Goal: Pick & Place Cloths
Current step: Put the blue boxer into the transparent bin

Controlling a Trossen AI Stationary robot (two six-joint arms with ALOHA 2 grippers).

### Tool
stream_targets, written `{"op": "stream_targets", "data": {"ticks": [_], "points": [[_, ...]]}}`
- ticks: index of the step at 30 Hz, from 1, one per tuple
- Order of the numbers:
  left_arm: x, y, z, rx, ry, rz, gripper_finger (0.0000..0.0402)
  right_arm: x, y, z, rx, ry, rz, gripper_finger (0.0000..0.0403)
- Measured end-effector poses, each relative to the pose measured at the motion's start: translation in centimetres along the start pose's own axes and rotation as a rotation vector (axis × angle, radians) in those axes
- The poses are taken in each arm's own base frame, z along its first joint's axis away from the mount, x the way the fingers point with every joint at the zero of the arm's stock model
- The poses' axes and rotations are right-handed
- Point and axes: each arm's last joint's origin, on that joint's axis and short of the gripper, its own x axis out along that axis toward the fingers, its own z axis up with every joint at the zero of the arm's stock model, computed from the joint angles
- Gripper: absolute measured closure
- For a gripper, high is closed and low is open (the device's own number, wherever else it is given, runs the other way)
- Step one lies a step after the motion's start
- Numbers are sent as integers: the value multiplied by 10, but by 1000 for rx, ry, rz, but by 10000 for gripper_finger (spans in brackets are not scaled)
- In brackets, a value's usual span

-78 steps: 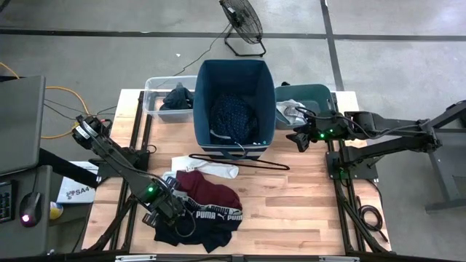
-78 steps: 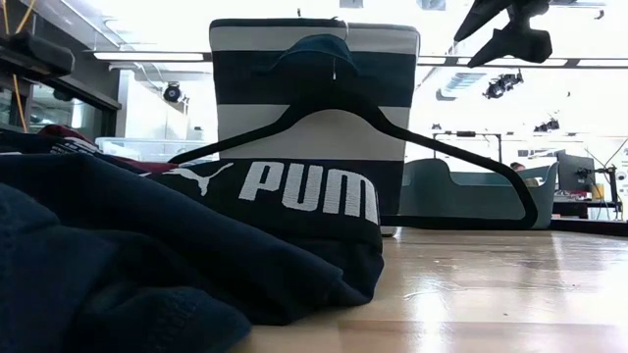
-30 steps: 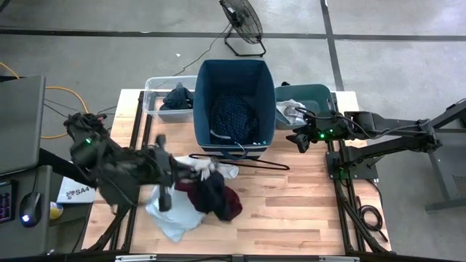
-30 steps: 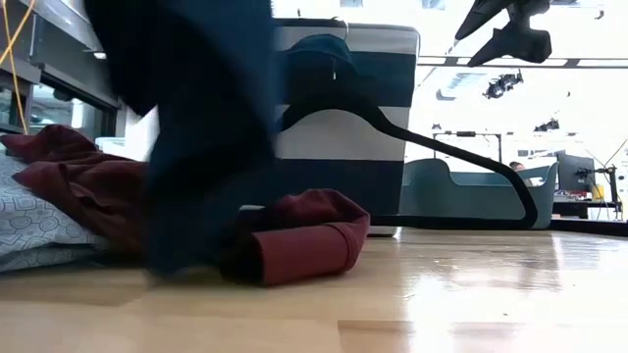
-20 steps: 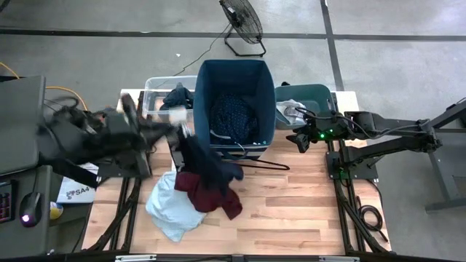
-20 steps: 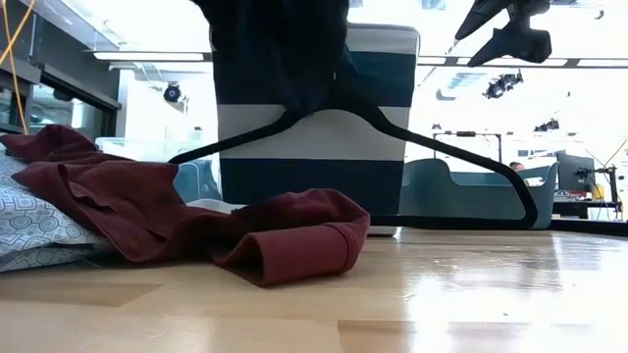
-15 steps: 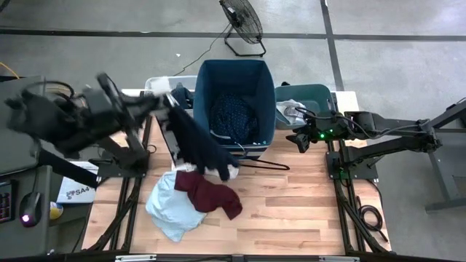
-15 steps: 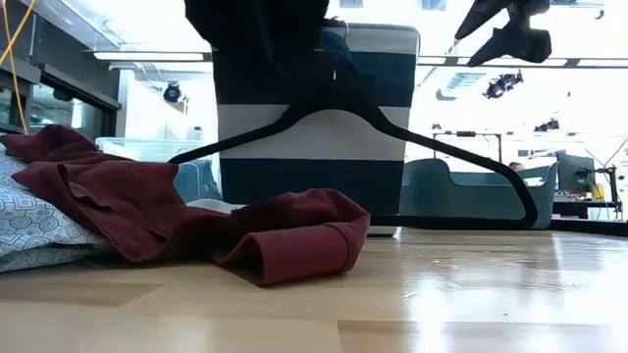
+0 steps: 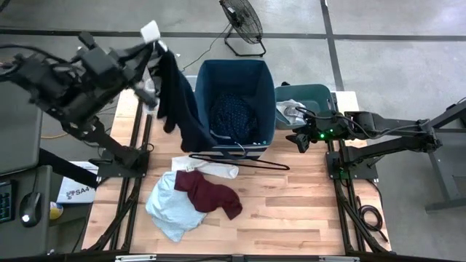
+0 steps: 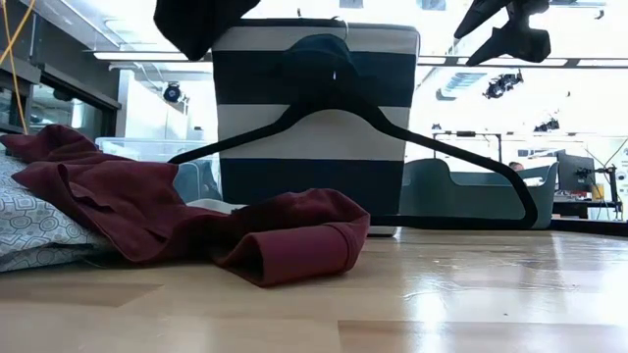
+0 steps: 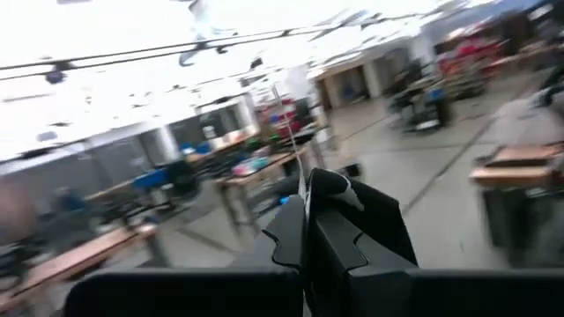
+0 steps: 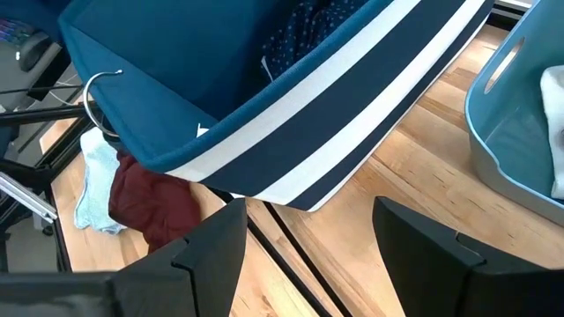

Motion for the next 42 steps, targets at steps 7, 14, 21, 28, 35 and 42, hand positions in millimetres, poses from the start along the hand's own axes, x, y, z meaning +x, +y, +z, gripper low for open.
{"op": "stream_targets", "data": {"ticks": [7,14,21,28,35,42], "points": [[22,21,-9,70,55,198,401,0,0,0,0,0,-1,166],[35,40,-19,144,125,356,401,0,2,2,7,-23,19,166],[47,49,-33,237,207,443,401,-1,10,8,-155,-52,141,166],[63,59,-58,252,290,467,401,-3,18,9,-401,-31,309,166],[74,79,-81,203,377,496,401,-2,17,8,-421,-36,297,166],[87,87,-111,170,515,494,401,-2,17,8,-420,-35,297,166]]}}
